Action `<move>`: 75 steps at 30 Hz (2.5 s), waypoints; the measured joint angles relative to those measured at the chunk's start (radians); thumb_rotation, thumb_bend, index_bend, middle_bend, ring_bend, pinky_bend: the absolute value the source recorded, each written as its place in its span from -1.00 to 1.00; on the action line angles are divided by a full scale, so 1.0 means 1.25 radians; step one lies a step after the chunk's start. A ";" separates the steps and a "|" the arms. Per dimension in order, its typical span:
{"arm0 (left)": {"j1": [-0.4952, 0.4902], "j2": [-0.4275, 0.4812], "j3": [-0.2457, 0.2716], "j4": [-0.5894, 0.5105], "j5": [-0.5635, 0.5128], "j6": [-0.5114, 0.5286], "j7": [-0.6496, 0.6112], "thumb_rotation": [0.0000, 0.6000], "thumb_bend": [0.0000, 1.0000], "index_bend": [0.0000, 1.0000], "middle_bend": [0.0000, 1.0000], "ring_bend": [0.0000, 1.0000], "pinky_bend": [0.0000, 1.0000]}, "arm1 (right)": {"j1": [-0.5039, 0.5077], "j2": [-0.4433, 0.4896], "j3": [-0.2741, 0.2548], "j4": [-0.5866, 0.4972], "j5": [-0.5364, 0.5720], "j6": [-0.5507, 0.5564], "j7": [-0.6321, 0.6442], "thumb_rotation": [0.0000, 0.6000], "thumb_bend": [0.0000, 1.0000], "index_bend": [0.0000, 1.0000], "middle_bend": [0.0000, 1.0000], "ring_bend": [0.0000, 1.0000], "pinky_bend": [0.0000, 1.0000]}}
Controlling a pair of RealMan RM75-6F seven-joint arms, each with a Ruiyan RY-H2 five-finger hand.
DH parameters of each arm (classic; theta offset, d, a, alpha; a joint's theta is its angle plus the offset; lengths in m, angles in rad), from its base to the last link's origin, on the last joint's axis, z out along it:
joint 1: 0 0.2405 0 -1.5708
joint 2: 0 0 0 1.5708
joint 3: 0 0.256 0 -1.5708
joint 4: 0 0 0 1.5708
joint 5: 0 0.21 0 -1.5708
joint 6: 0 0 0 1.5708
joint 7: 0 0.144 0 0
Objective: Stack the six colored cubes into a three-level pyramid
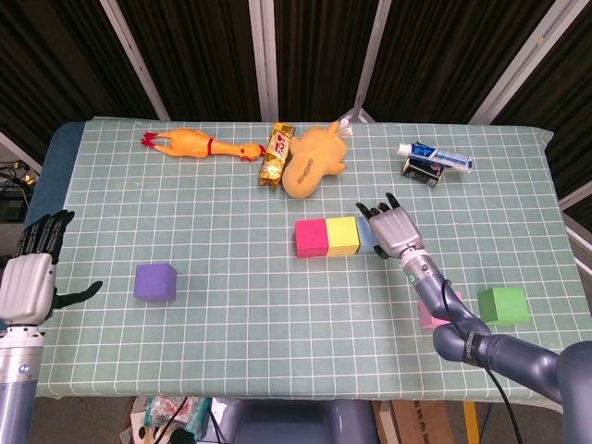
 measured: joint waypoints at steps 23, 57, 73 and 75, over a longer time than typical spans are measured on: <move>0.001 0.000 -0.001 0.002 -0.004 -0.005 -0.001 1.00 -0.80 -1.00 -0.93 -1.00 -0.94 | 0.008 -0.009 -0.002 -0.003 0.012 0.008 -0.006 1.00 -0.21 -1.00 -0.29 -0.64 -0.96; 0.007 0.011 0.000 -0.015 0.004 -0.008 -0.019 1.00 -0.80 -1.00 -0.93 -1.00 -0.94 | -0.028 0.088 -0.003 -0.189 0.144 0.078 -0.041 1.00 -0.21 -1.00 -0.91 -0.97 -0.96; 0.011 0.015 0.005 -0.031 0.020 -0.003 -0.016 1.00 -0.80 -1.00 -0.93 -1.00 -0.94 | -0.056 0.133 -0.019 -0.237 0.191 0.097 -0.026 1.00 -0.21 -1.00 -0.63 -0.97 -0.96; 0.012 0.016 0.005 -0.032 0.022 -0.002 -0.017 1.00 -0.80 -1.00 -0.93 -1.00 -0.94 | -0.056 0.133 -0.021 -0.236 0.199 0.099 -0.031 1.00 -0.21 -1.00 -0.63 -0.97 -0.96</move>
